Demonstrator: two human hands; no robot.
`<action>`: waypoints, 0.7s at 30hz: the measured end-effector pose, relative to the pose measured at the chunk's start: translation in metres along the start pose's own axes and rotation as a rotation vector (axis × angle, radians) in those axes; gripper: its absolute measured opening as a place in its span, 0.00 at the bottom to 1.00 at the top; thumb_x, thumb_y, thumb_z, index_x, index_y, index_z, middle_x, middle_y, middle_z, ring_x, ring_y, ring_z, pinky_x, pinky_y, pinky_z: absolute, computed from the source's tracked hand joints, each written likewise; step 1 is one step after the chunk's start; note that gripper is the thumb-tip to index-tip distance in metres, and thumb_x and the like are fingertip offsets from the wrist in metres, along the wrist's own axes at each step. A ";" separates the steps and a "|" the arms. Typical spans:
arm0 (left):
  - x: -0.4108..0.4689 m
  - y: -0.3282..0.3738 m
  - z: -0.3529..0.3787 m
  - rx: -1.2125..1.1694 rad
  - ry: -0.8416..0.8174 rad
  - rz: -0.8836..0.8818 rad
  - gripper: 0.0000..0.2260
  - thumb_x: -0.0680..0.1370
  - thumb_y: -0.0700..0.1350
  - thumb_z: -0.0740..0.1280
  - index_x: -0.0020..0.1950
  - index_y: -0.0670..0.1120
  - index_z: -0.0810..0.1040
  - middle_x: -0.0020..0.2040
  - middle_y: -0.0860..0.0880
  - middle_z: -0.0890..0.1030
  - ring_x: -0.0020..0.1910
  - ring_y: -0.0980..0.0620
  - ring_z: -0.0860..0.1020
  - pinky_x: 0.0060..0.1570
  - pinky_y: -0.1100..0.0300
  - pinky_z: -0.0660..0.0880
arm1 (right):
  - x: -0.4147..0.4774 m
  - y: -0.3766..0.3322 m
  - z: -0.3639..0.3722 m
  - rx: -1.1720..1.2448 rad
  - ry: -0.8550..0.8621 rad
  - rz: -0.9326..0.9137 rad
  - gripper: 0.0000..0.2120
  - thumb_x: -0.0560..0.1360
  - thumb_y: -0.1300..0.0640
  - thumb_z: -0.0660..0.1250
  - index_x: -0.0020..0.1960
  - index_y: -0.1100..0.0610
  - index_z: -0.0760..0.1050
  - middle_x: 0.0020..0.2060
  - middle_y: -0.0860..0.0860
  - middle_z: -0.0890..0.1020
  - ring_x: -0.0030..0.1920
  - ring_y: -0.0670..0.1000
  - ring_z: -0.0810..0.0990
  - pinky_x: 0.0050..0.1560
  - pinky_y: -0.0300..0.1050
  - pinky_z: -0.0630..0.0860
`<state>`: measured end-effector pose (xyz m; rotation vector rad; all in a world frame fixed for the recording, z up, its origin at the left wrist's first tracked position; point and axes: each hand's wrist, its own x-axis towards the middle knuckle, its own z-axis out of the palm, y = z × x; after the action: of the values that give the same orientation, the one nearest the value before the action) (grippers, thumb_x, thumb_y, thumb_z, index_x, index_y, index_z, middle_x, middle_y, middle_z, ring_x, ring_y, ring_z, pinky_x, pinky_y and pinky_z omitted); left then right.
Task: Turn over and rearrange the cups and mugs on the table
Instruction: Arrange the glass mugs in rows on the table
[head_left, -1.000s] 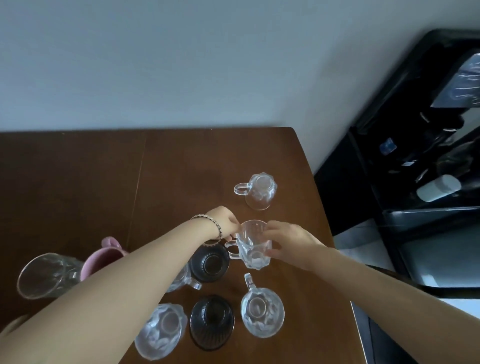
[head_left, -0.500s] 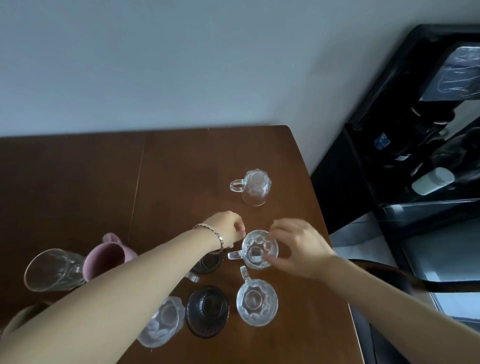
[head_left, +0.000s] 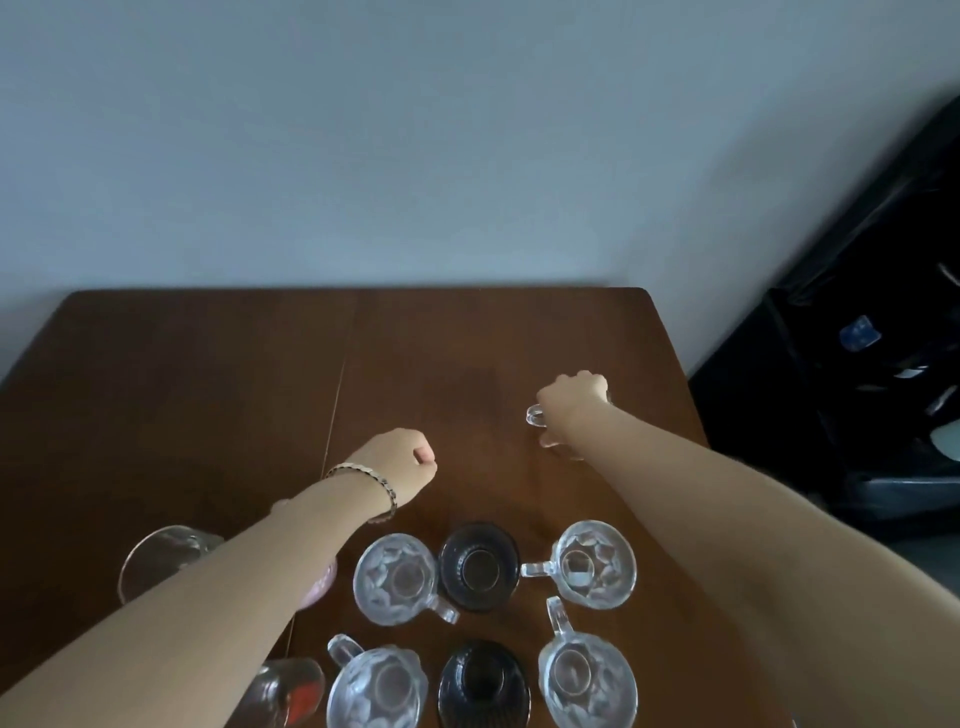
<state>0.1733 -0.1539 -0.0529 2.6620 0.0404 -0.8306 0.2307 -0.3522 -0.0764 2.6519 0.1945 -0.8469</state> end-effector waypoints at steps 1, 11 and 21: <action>0.000 -0.002 0.001 -0.007 0.000 0.001 0.10 0.78 0.45 0.60 0.55 0.47 0.78 0.56 0.48 0.81 0.55 0.49 0.78 0.53 0.59 0.72 | 0.003 -0.004 0.002 -0.011 -0.017 0.015 0.16 0.73 0.55 0.66 0.60 0.49 0.74 0.60 0.52 0.76 0.61 0.60 0.74 0.60 0.53 0.73; -0.011 0.015 -0.001 -0.181 0.019 0.075 0.15 0.77 0.47 0.64 0.63 0.47 0.74 0.62 0.47 0.79 0.61 0.49 0.77 0.55 0.60 0.70 | -0.046 0.023 0.004 0.744 0.155 0.027 0.09 0.68 0.55 0.73 0.42 0.60 0.80 0.40 0.53 0.81 0.47 0.57 0.83 0.45 0.48 0.78; -0.078 0.064 -0.003 -0.660 -0.248 0.436 0.34 0.64 0.38 0.78 0.61 0.60 0.66 0.62 0.54 0.74 0.58 0.54 0.78 0.58 0.55 0.77 | -0.180 0.046 0.018 1.345 0.344 -0.276 0.10 0.68 0.59 0.76 0.34 0.65 0.80 0.52 0.41 0.79 0.55 0.45 0.79 0.53 0.41 0.78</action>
<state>0.1183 -0.2066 0.0135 1.8455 -0.2703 -0.8134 0.0852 -0.4064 0.0280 4.1168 0.0668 -0.6900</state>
